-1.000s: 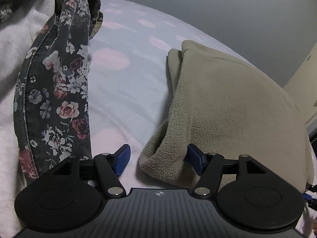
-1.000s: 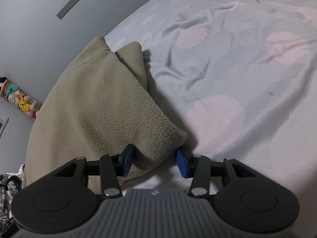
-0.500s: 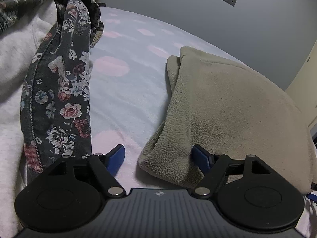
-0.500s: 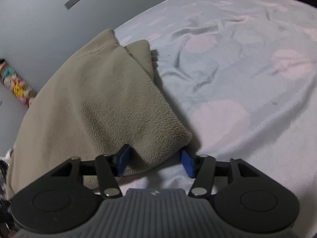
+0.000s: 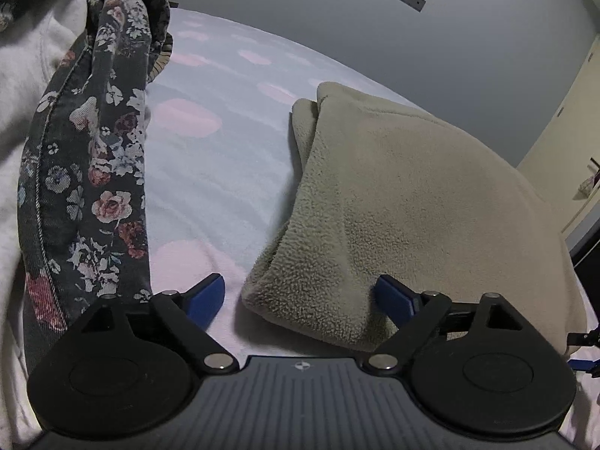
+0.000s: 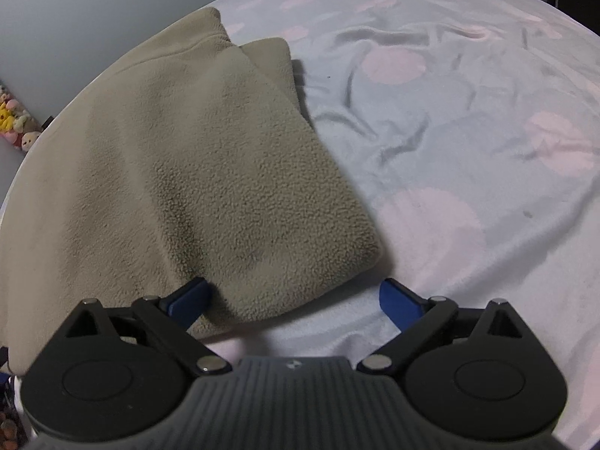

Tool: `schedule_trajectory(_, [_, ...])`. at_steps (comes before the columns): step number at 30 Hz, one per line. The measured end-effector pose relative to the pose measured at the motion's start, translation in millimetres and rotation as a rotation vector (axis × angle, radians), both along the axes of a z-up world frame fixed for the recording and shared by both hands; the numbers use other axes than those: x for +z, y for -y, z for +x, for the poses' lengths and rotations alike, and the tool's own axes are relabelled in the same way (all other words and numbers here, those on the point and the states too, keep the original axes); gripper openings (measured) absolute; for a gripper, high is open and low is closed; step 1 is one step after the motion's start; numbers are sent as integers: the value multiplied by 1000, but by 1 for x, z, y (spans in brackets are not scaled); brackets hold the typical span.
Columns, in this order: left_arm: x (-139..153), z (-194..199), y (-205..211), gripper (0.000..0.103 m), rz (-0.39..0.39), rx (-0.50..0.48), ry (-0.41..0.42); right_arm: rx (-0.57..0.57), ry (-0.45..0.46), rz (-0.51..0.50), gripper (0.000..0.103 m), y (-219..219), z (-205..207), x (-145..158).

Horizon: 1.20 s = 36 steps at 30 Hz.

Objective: Fold clothes

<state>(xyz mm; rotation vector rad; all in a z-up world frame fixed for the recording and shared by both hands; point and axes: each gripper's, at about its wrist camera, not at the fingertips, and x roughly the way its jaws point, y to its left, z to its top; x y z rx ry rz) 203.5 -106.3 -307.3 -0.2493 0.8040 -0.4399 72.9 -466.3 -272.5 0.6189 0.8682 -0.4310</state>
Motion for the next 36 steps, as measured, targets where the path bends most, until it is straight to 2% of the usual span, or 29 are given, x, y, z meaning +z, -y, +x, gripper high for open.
schedule_trajectory(3, [3,-2,4,89,37,-16,13,-14,12,-6,98,-3,-3,2])
schedule_trajectory(5, [8,-1,2,89,51,-28,11,-9,15,-63,98,-11,-1,10])
schedule_trajectory(8, [19,5,2,89,76,2,27,76,47,-140,99,-18,3,29])
schedule_trajectory(10, [32,3,-7,89,48,-1,56,134,31,-170,99,-20,9,42])
schedule_trajectory(14, [58,10,-17,89,-18,-49,102,198,44,-120,98,-4,20,63])
schedule_trajectory(17, [68,33,-14,89,-9,-88,85,210,48,-141,98,7,27,81])
schedule_trajectory(20, [74,56,-13,89,-21,-128,47,229,65,-111,98,24,39,93])
schedule_trajectory(25, [61,121,4,89,-36,-184,-57,239,87,-55,98,44,63,99])
schedule_trajectory(28, [47,155,17,89,-13,-229,-94,256,98,-48,98,52,79,98])
schedule_trajectory(31, [32,180,28,89,7,-272,-120,265,94,-24,98,62,92,92])
schedule_trajectory(36, [8,204,33,89,-23,-318,-201,260,89,17,97,80,105,83])
